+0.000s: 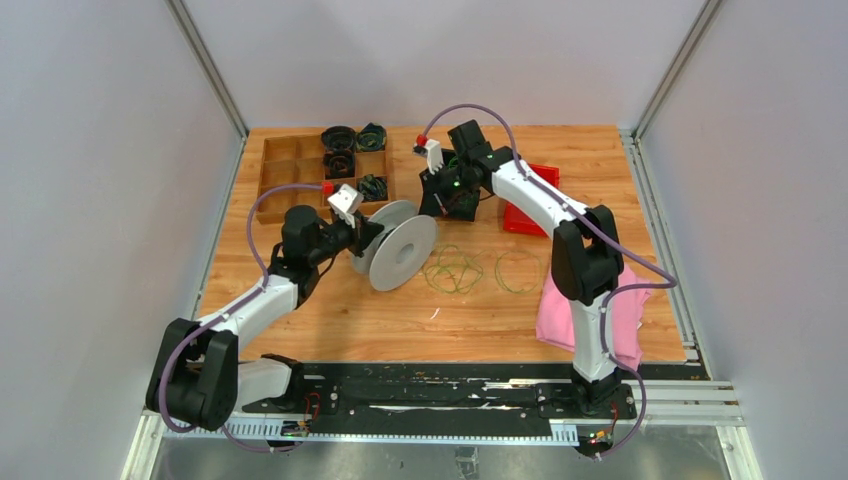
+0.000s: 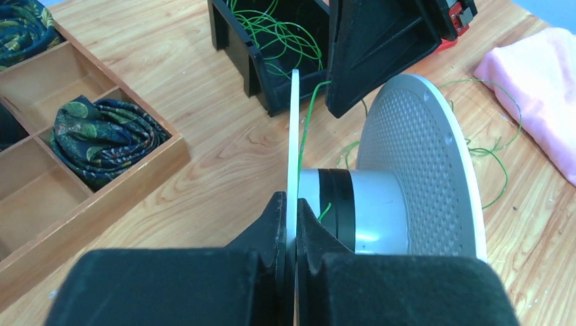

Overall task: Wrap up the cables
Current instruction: Wrap the cable around the cable reel.

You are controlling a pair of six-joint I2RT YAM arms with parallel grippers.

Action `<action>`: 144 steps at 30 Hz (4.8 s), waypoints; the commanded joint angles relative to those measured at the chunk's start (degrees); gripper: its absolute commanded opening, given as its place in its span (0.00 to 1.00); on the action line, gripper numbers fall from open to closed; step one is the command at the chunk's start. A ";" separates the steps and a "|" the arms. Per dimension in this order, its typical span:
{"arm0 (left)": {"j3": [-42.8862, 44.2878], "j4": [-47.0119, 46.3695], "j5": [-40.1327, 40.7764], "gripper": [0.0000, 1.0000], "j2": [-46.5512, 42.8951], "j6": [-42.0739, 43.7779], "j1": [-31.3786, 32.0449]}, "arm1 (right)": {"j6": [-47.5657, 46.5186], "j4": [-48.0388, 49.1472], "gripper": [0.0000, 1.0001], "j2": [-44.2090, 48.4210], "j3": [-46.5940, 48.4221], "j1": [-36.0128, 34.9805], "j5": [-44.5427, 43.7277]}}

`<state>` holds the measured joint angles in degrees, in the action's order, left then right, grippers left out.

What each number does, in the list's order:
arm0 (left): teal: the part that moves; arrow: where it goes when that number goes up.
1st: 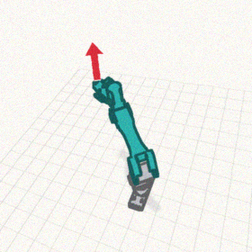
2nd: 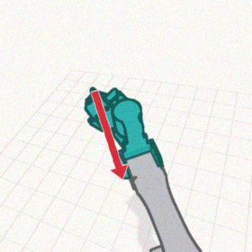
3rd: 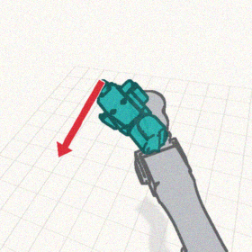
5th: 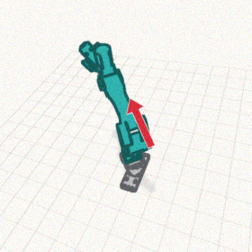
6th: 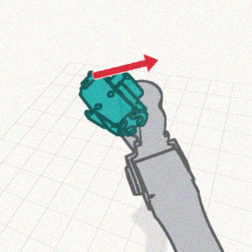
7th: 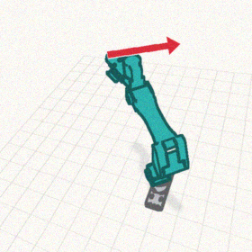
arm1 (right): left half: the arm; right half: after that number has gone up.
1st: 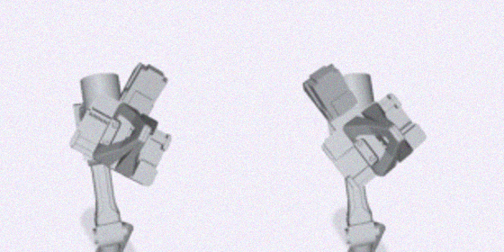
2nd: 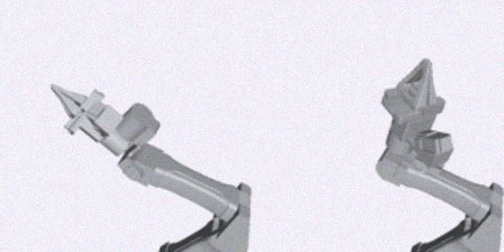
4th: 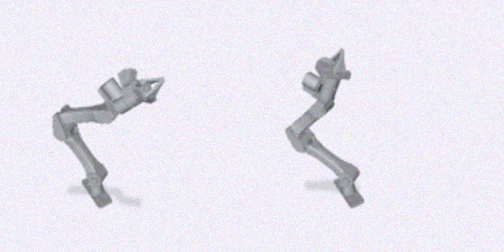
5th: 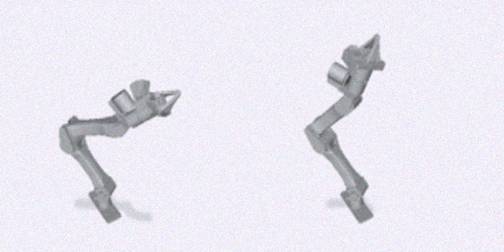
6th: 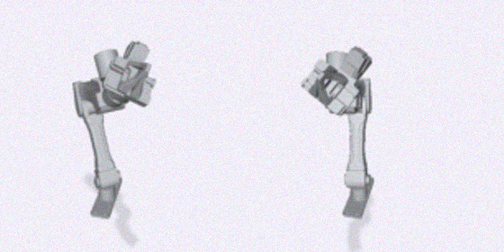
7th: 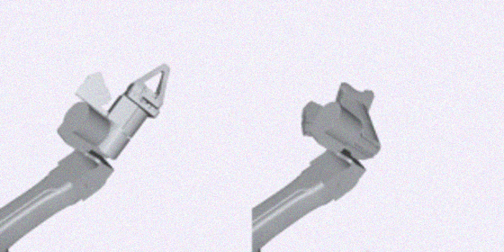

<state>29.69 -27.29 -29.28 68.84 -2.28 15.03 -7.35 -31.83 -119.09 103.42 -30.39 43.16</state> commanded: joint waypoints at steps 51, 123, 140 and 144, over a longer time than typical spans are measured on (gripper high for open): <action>42.90 43.99 15.47 0.00 -3.00 -17.44 -0.07 | 18.48 35.62 0.62 16.51 -27.16 2.45 6.10; 43.47 37.71 41.50 0.01 2.13 -17.20 0.45 | 16.21 24.58 0.02 20.74 -25.45 -16.65 14.50; 38.21 33.65 44.68 0.00 1.89 -2.28 9.11 | 18.69 10.24 0.05 17.77 -4.60 -13.26 17.22; 37.54 32.95 44.64 0.00 2.07 0.35 10.20 | 20.11 8.53 0.06 16.61 -1.21 -11.27 17.72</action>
<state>67.83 12.08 12.21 71.55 -7.38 24.56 9.89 -20.36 -101.67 97.84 -43.44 55.70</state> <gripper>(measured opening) 0.040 0.054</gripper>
